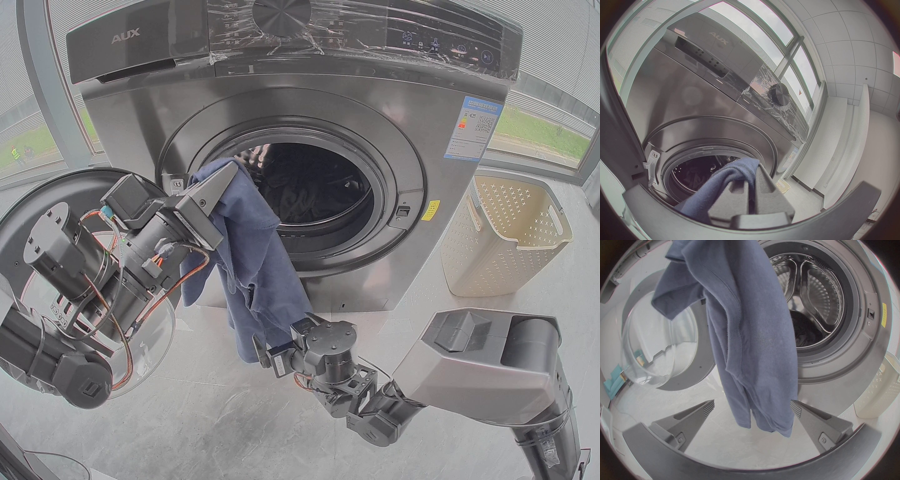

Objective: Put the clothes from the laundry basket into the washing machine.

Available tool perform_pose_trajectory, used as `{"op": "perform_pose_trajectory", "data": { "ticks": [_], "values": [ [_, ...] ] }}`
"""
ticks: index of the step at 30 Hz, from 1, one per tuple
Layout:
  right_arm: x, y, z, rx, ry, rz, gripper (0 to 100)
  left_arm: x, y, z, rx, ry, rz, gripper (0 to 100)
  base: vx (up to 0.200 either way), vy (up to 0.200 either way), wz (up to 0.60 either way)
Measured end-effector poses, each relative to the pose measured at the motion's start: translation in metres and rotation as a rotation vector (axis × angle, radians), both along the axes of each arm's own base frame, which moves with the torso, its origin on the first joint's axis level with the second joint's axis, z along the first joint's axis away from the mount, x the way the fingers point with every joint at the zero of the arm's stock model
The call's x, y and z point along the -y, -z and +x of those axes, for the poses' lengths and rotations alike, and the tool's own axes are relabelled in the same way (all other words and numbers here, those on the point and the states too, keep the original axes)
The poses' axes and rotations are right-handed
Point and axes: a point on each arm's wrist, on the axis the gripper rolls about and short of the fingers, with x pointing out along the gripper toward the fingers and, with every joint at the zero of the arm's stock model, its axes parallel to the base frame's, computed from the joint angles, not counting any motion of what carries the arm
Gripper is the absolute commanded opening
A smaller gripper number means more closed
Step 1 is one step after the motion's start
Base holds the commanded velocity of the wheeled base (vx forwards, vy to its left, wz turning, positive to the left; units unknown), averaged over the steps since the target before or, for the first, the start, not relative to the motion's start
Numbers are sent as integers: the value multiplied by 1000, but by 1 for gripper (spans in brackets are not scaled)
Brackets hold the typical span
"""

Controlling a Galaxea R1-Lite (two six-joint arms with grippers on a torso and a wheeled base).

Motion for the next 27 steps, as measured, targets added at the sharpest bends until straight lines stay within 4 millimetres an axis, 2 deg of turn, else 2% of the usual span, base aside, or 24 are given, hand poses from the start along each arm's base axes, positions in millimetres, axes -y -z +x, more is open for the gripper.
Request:
{"op": "perform_pose_trajectory", "data": {
  "ticks": [9,14,20,27],
  "values": [
    [-26,4,14,25,33,56,100,0,0,0,0,0,-1,0,0,0,0],
    [-34,6,22,45,35,82,100,0,0,0,1,1,-2,0,0,0,0],
    [-32,8,36,78,52,124,100,0,0,0,0,-2,-1,0,0,0,0],
    [-23,4,33,73,57,130,100,-1,0,1,0,-3,-1,0,0,0,0]
  ]
}}
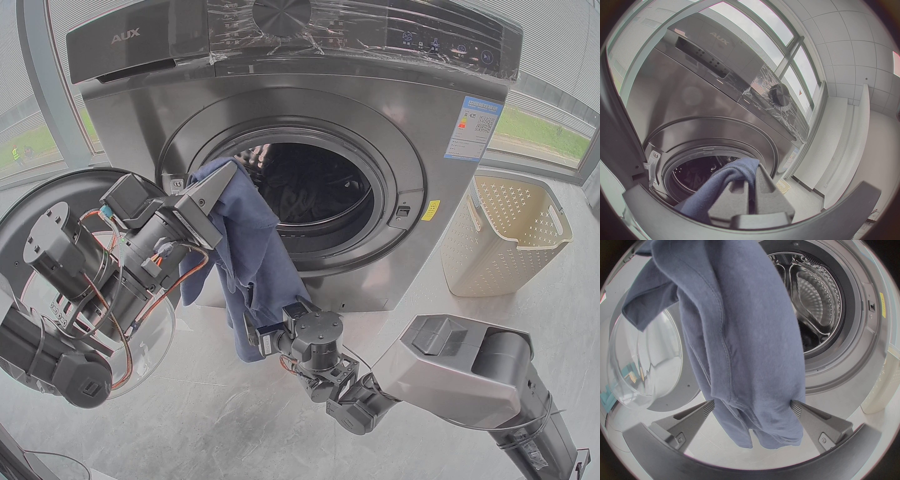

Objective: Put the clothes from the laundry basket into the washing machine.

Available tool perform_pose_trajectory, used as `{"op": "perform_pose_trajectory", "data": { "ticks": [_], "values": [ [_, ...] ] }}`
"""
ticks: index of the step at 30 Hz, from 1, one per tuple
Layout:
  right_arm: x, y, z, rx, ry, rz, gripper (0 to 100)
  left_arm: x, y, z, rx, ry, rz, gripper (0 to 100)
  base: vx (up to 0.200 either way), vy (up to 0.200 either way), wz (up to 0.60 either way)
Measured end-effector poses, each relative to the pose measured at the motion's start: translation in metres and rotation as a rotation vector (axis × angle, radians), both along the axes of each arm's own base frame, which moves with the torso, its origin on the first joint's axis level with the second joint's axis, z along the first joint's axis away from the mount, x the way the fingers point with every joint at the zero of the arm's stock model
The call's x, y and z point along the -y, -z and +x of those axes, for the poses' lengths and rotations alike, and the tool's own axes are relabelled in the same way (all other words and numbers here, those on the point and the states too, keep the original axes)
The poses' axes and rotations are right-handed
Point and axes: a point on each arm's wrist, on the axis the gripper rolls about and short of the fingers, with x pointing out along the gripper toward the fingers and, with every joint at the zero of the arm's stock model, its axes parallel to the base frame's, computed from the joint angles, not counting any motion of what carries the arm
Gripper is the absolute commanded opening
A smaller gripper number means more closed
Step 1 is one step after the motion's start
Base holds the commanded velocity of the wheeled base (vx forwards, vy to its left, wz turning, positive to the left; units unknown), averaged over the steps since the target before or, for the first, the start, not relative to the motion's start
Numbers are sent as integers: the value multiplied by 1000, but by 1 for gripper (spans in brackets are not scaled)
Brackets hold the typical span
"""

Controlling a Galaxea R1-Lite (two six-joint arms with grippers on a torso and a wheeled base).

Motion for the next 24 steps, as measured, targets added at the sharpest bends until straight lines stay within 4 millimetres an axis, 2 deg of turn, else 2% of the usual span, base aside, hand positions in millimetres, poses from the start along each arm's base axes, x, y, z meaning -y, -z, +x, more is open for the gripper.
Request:
{"op": "perform_pose_trajectory", "data": {
  "ticks": [7,13,20,24],
  "values": [
    [7,-27,-6,9,0,35,100,0,1,0,-3,0,2,0,0,0,0],
    [13,-41,2,30,28,59,100,0,2,0,-5,1,3,0,0,0,0],
    [13,-48,16,44,52,74,100,0,2,0,-6,3,4,0,0,0,0],
    [11,-41,20,36,58,66,100,1,2,0,-7,3,4,0,0,0,0]
  ]
}}
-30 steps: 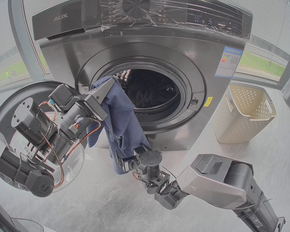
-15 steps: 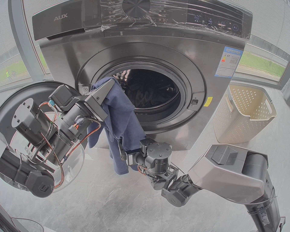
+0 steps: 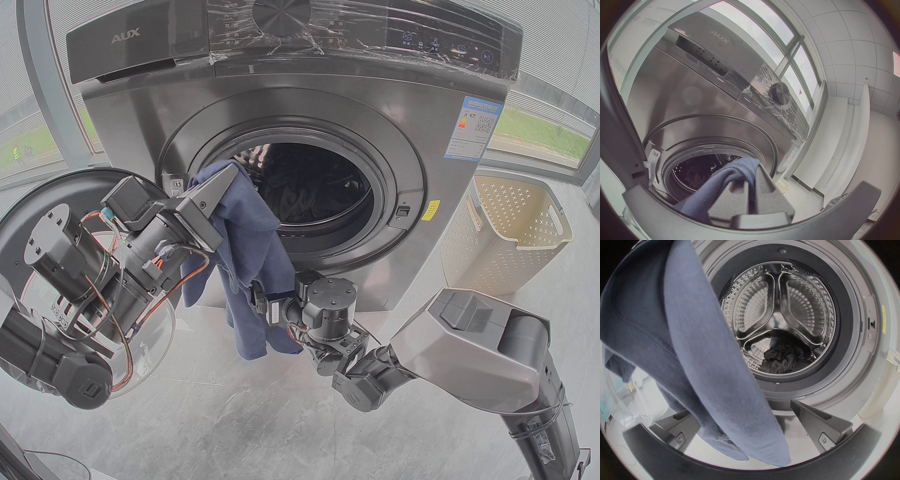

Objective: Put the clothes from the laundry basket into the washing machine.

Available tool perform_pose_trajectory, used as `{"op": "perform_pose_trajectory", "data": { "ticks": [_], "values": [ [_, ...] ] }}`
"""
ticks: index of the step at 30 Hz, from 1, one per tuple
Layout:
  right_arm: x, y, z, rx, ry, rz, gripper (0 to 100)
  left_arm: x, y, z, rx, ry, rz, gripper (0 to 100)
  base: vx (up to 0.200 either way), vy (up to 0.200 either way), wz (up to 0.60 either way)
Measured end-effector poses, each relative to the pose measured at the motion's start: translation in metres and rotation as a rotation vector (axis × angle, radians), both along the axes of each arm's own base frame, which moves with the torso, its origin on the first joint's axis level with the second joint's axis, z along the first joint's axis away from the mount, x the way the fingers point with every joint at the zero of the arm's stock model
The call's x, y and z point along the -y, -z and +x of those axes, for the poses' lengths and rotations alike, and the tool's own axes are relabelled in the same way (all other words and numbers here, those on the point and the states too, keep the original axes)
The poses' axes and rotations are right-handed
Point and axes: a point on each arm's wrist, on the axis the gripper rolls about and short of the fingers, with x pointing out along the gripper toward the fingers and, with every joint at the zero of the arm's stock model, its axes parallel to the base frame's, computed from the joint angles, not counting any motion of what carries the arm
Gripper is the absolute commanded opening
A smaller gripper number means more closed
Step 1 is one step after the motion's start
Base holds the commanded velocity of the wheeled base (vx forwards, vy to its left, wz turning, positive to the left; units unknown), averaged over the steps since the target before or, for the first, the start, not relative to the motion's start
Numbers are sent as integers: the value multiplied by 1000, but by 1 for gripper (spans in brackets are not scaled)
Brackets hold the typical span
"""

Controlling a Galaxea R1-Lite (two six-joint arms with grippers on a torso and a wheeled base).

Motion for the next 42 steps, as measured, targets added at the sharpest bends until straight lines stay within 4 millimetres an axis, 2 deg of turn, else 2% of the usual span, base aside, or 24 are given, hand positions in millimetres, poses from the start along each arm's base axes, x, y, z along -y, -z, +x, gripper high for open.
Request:
{"op": "perform_pose_trajectory", "data": {
  "ticks": [7,13,18,28,29,42],
  "values": [
    [1,22,-5,-46,-5,-47,100,0,0,0,1,-1,0,0,0,0,0],
    [10,37,-8,-92,5,-81,100,0,0,0,1,-1,0,0,0,0,0],
    [11,38,-10,-99,4,-82,100,-1,0,0,1,-2,-1,0,0,0,0],
    [-2,34,-6,-68,-9,-49,100,-1,-2,0,5,-3,-3,0,0,0,0],
    [-2,34,-5,-68,-9,-48,0,-1,-2,0,5,-3,-3,0,0,0,0],
    [2,35,-5,-73,-1,-48,0,-1,-2,0,5,-3,-3,0,0,0,0]
  ]
}}
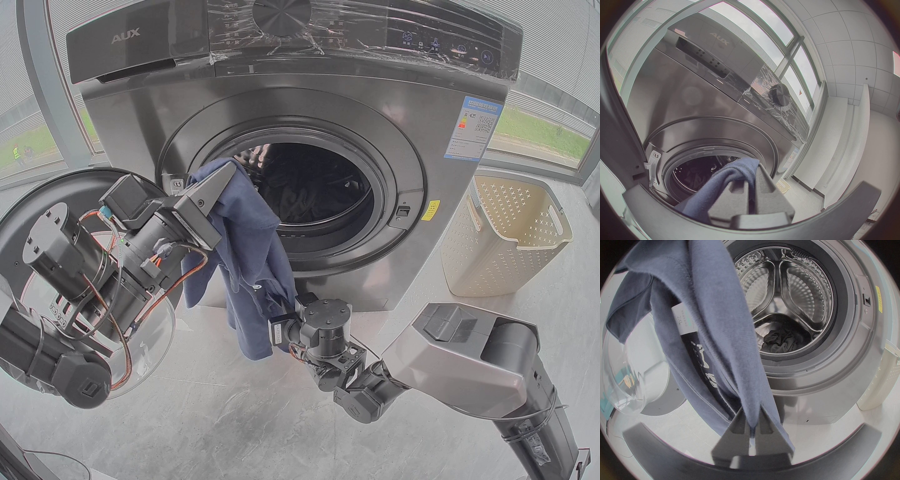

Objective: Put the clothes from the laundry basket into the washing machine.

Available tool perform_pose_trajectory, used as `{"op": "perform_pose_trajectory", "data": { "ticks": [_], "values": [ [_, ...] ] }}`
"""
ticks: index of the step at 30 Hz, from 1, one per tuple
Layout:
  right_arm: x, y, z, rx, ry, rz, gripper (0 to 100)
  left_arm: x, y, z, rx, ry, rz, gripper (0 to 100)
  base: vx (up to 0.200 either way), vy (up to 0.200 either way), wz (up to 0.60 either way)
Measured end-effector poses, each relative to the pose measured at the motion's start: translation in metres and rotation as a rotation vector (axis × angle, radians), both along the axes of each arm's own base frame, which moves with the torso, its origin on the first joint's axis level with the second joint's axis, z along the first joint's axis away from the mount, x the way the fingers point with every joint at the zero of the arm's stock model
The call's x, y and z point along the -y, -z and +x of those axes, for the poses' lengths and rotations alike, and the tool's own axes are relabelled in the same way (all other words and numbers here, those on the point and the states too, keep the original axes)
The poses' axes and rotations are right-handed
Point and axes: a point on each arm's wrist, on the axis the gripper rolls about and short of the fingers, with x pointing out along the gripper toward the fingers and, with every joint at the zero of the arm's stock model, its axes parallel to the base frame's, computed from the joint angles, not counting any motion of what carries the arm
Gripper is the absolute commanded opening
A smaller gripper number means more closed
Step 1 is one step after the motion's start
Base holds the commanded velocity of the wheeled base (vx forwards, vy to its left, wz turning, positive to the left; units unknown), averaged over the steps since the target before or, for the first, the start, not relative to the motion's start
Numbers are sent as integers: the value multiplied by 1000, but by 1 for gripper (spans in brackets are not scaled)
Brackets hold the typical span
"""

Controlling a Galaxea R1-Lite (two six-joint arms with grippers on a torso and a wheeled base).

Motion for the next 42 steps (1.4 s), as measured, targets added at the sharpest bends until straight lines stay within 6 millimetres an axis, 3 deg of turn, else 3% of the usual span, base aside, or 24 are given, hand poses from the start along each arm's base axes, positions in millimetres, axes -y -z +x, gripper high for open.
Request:
{"op": "perform_pose_trajectory", "data": {
  "ticks": [6,13,19,22,23,32,42],
  "values": [
    [12,-12,-10,-13,2,-11,0,0,0,0,-1,0,0,0,0,0,0],
    [36,-42,-22,-12,6,-7,0,-2,1,1,-4,-8,1,0,0,0,0],
    [60,-59,-16,17,9,14,0,-4,1,1,-5,-13,2,0,0,0,0],
    [64,-58,-12,40,0,13,0,-4,1,1,-5,-13,2,0,0,0,0],
    [65,-56,-11,47,-7,9,100,-4,1,1,-5,-12,2,0,0,0,0],
    [73,-30,9,40,9,-50,100,-4,-6,-4,18,-2,-11,0,0,0,0],
    [85,-24,18,32,48,-60,100,-2,-8,-14,24,21,-12,0,0,0,0]
  ]
}}
